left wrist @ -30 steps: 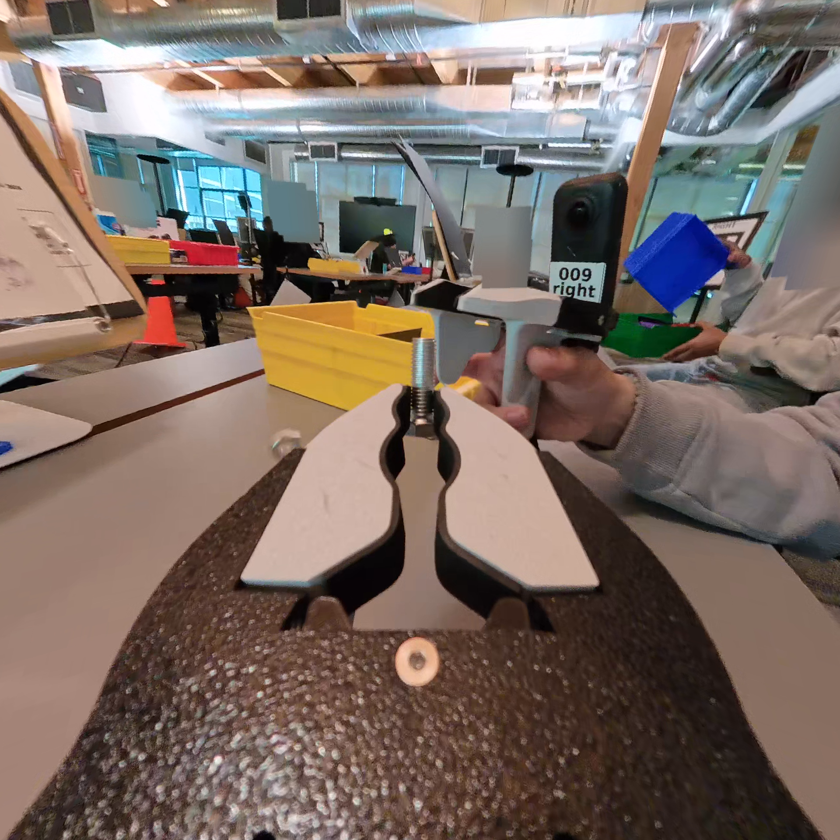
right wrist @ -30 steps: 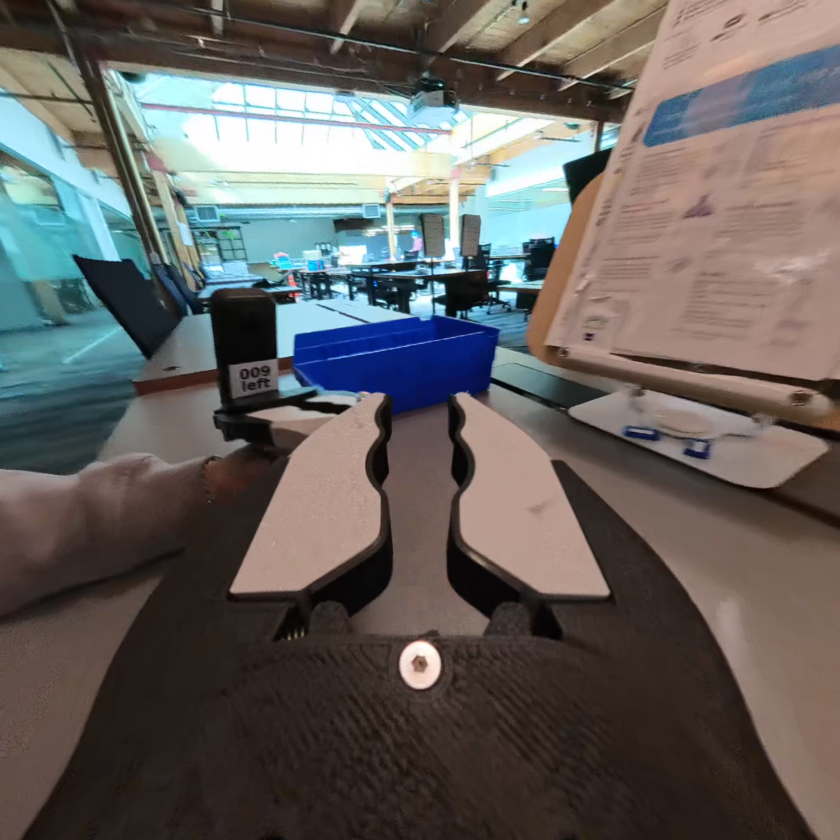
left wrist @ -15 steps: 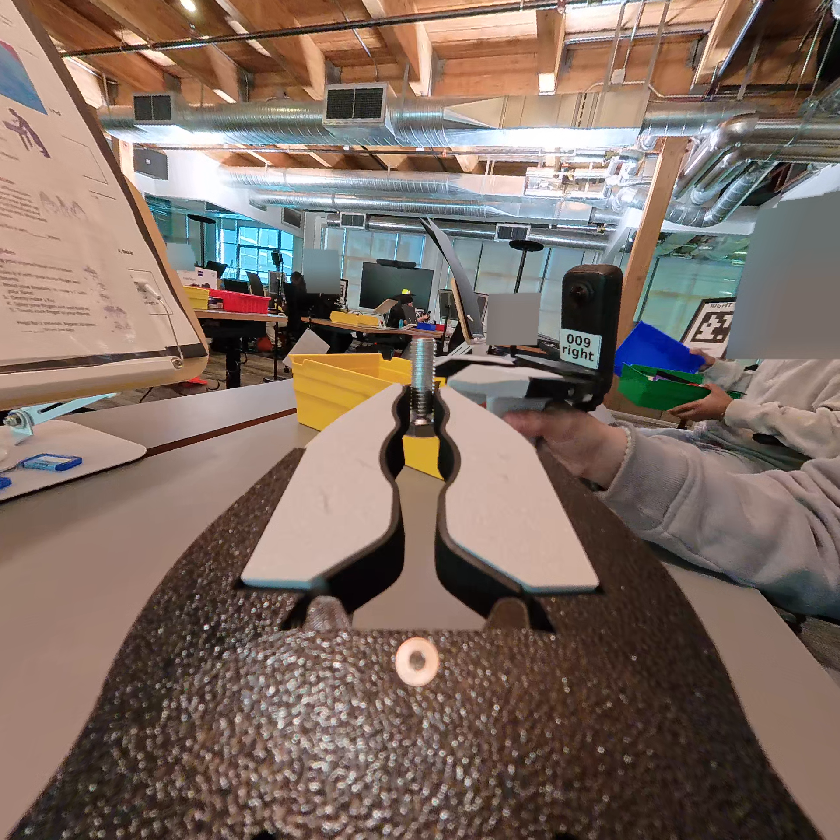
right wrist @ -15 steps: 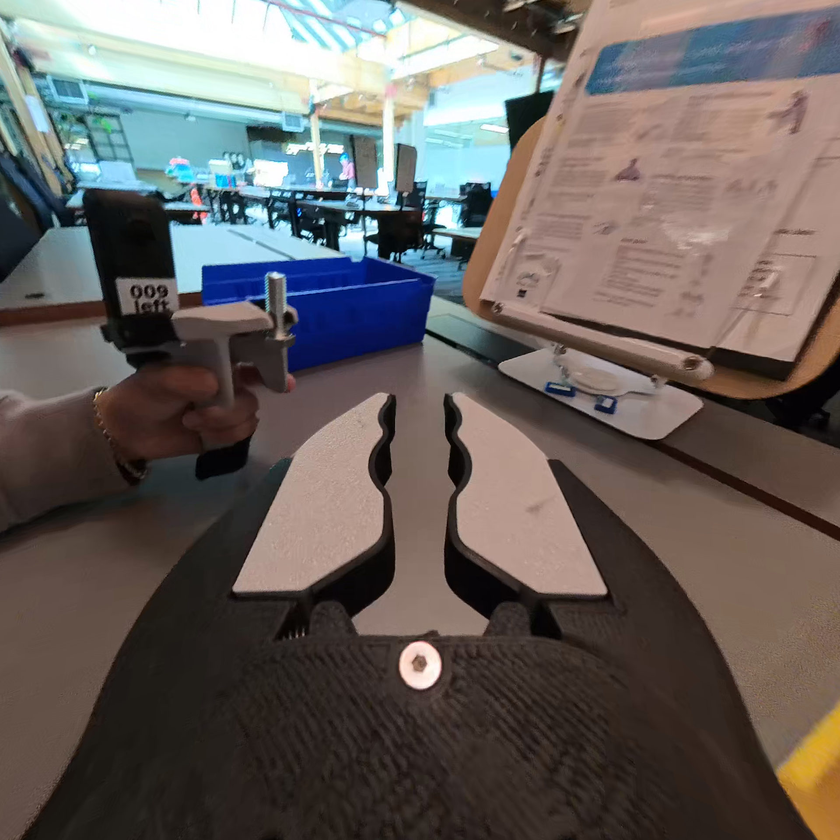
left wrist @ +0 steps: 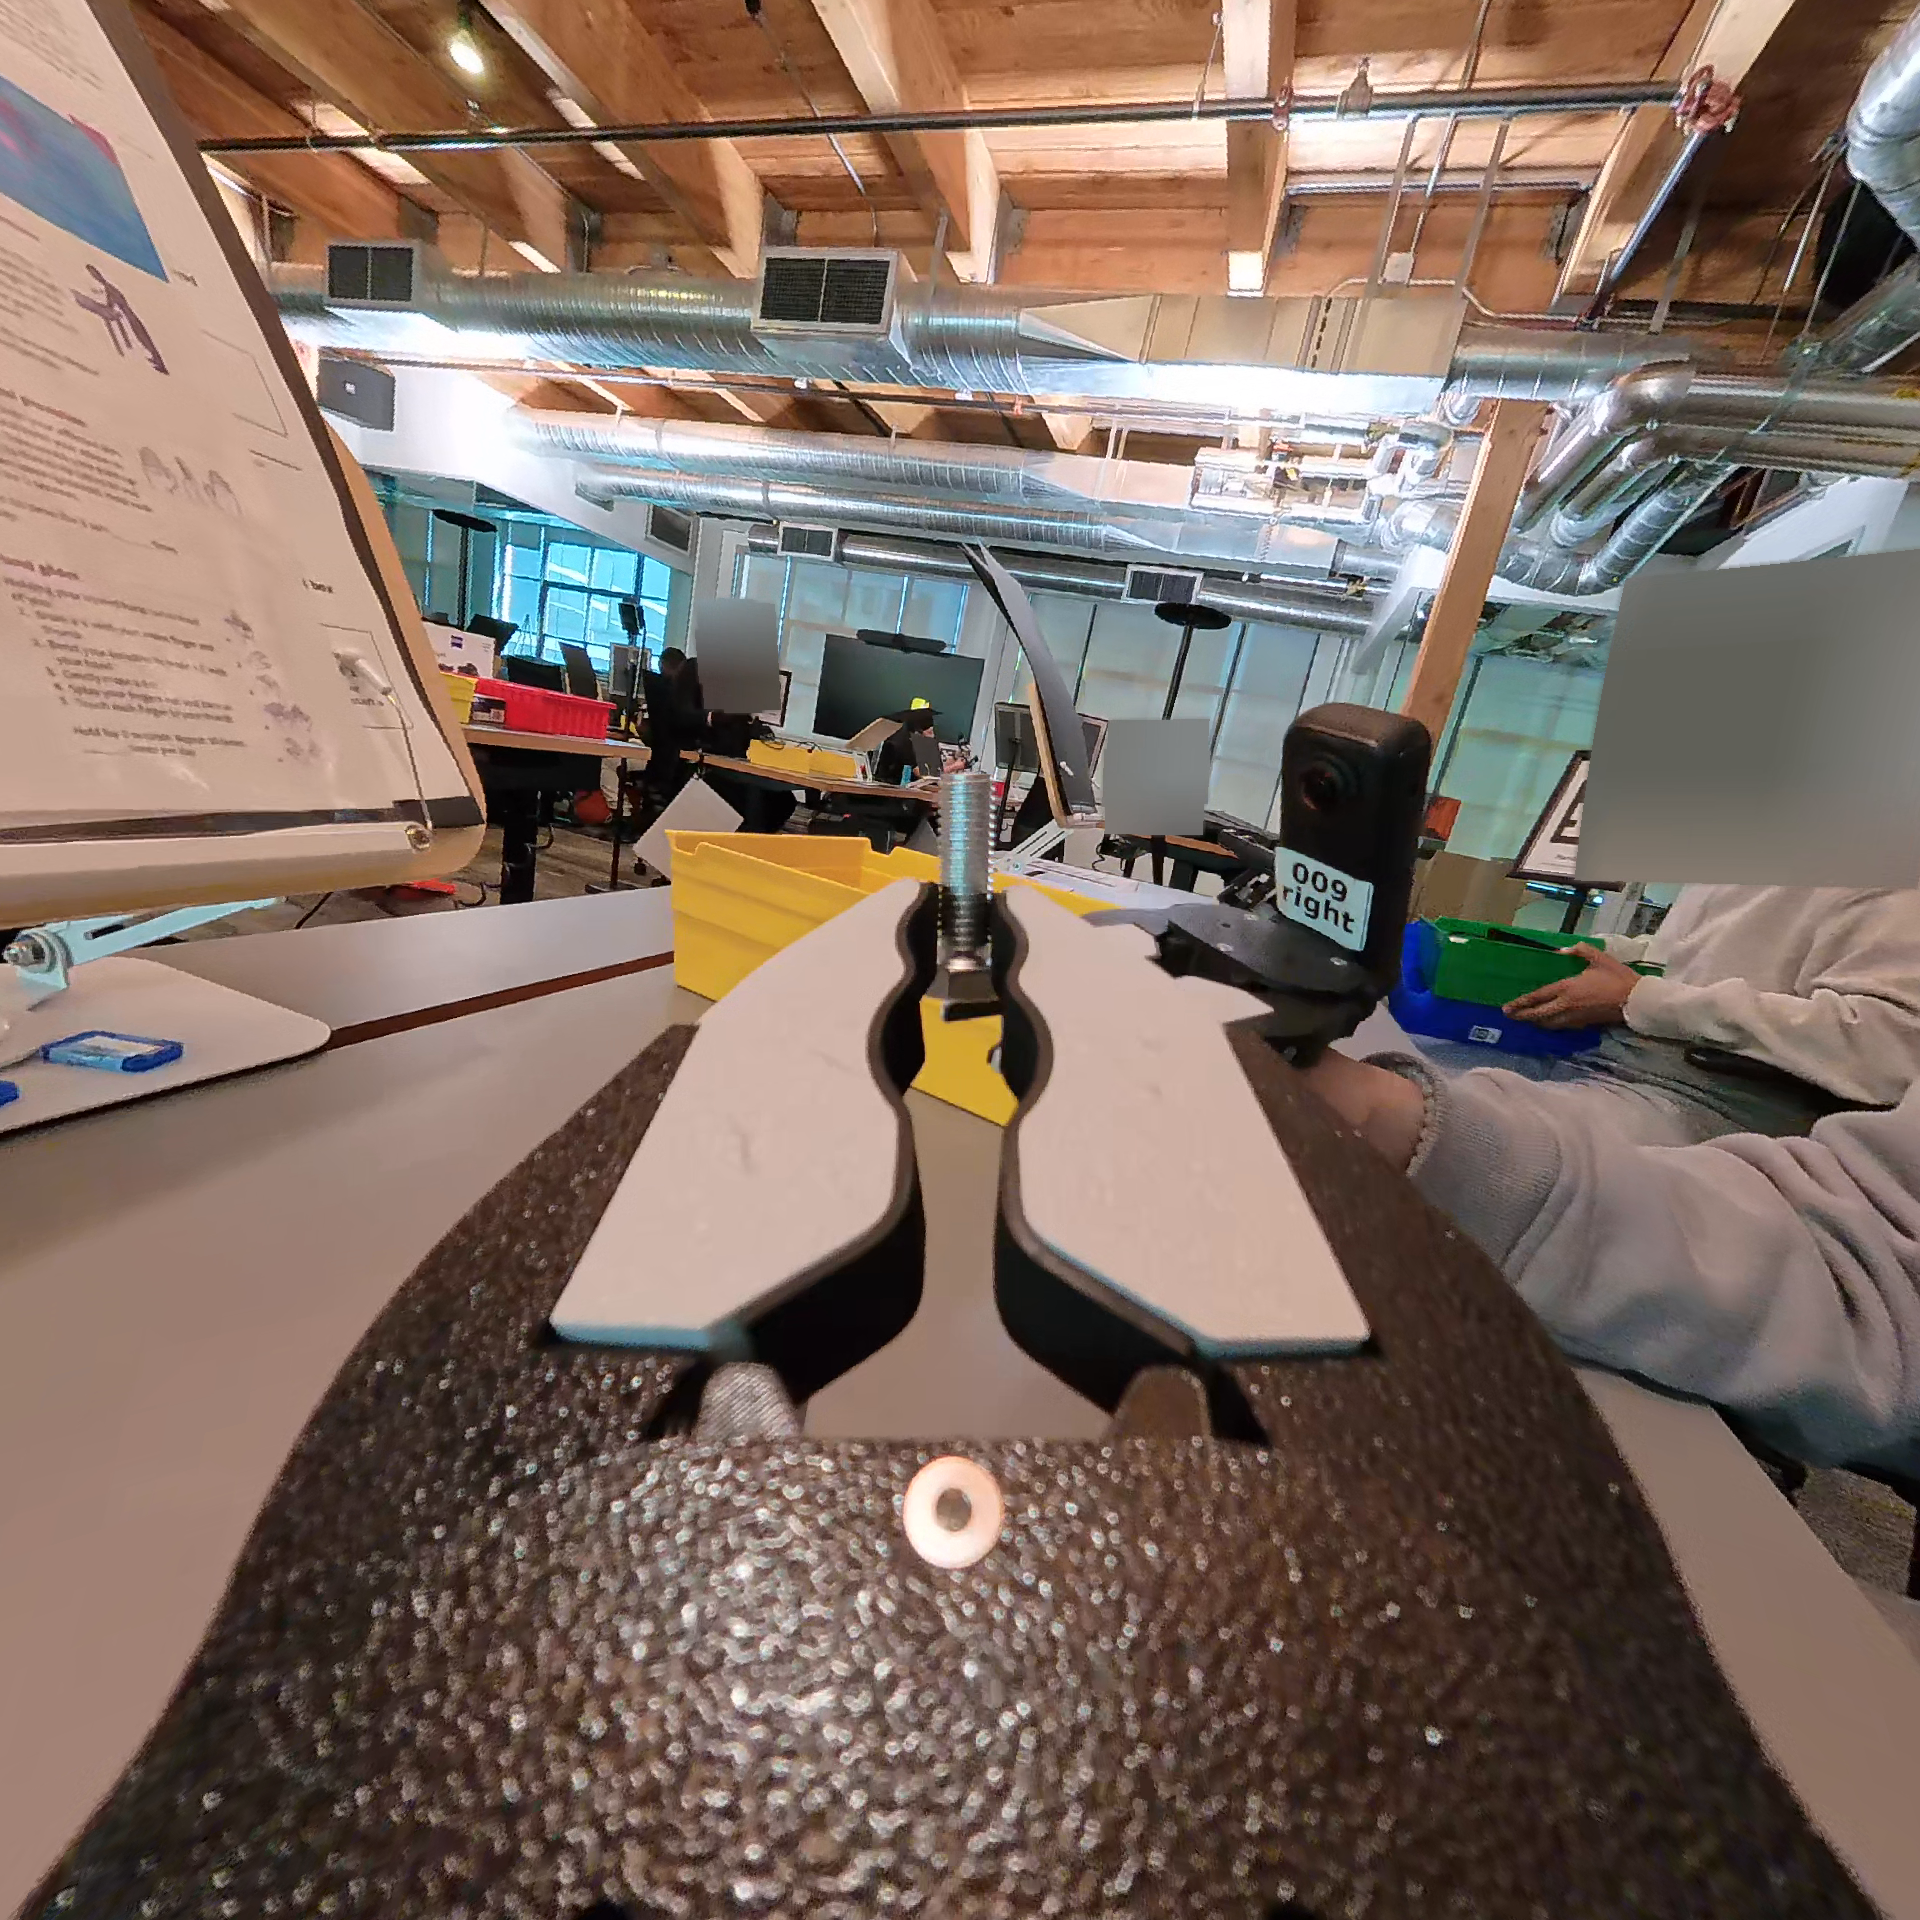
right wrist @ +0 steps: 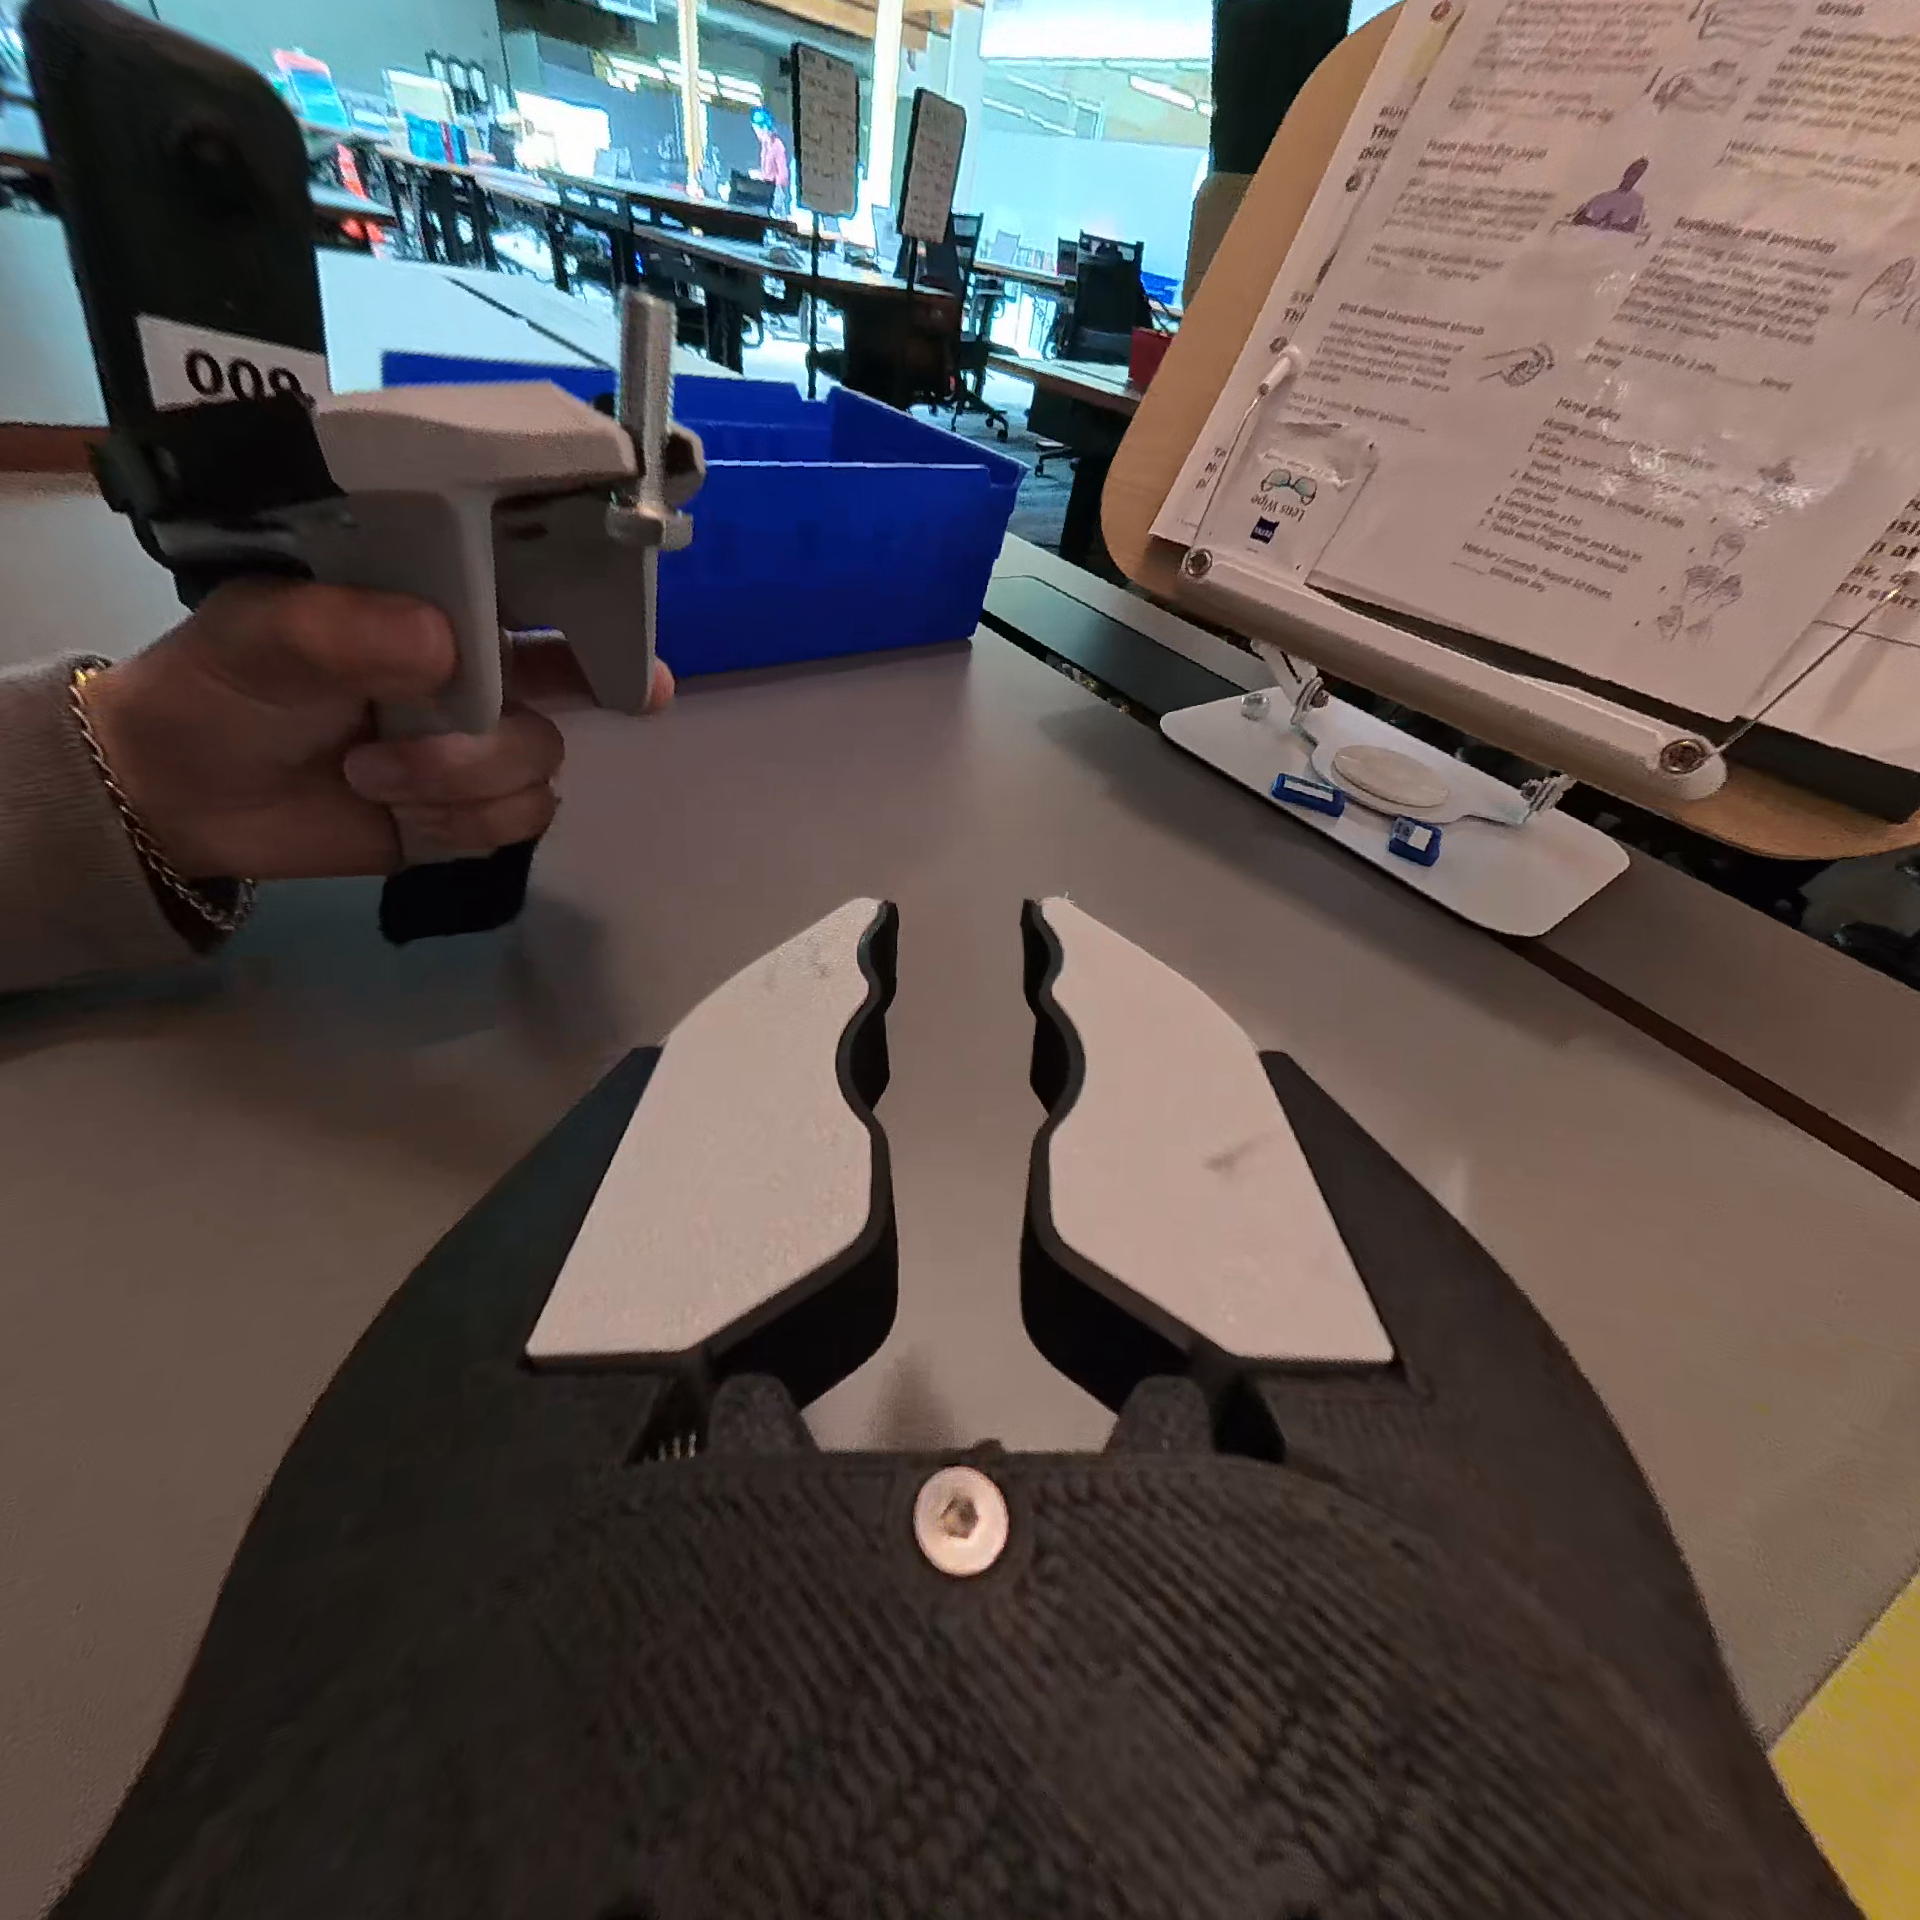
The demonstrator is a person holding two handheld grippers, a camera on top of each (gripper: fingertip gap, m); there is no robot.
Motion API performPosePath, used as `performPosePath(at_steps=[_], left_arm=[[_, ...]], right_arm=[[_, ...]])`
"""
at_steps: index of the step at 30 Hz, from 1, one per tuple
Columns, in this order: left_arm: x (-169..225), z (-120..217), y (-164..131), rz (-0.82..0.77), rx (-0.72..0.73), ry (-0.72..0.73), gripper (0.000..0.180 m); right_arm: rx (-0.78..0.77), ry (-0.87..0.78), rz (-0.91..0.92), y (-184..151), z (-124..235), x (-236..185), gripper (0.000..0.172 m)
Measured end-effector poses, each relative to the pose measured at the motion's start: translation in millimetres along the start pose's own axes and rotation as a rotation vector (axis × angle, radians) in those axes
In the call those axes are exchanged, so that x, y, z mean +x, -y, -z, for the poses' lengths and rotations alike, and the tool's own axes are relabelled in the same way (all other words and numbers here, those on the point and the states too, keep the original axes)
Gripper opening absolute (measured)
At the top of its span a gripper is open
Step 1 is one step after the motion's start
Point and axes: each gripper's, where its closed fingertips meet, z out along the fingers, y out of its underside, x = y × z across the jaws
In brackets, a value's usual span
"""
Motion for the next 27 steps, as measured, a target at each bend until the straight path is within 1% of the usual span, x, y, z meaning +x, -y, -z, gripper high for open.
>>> performPosePath(at_steps=[3,11,16,20,22,24,25,27], left_arm=[[-0.4,0.8,2.0,0.001,0.008,0.001,0.009],[-2.8,4.8,10.1,0.005,0.041,0.011,0.009],[-3.2,5.0,10.1,0.004,0.041,0.013,0.009],[-2.7,5.3,11.1,0.001,0.042,0.014,0.009],[-2.8,4.6,9.2,-0.009,0.03,0.019,0.009],[-2.1,1.9,3.5,-0.04,-0.006,0.025,0.009],[-0.3,-0.1,-0.3,-0.061,-0.029,0.023,0.009],[5.4,-5.2,-8.8,-0.102,-0.076,0.01,0.009]], right_arm=[[-0.027,-0.012,0.031,-4.9,-2.7,-1.0,0.026],[-0.052,-0.053,0.037,-12.7,-8.0,3.1,0.033],[-0.053,-0.065,0.034,-12.5,-10.8,3.1,0.033],[-0.024,-0.049,0.014,-7.4,-10.9,0.1,0.033],[0.053,0.045,-0.031,7.3,-8.8,-13.3,0.037],[0.198,0.2,-0.137,37.2,-3.2,-33.1,0.04],[0.255,0.24,-0.186,50.1,-1.8,-37.0,0.04],[0.298,0.292,-0.23,65.8,-2.6,-44.5,0.041]])
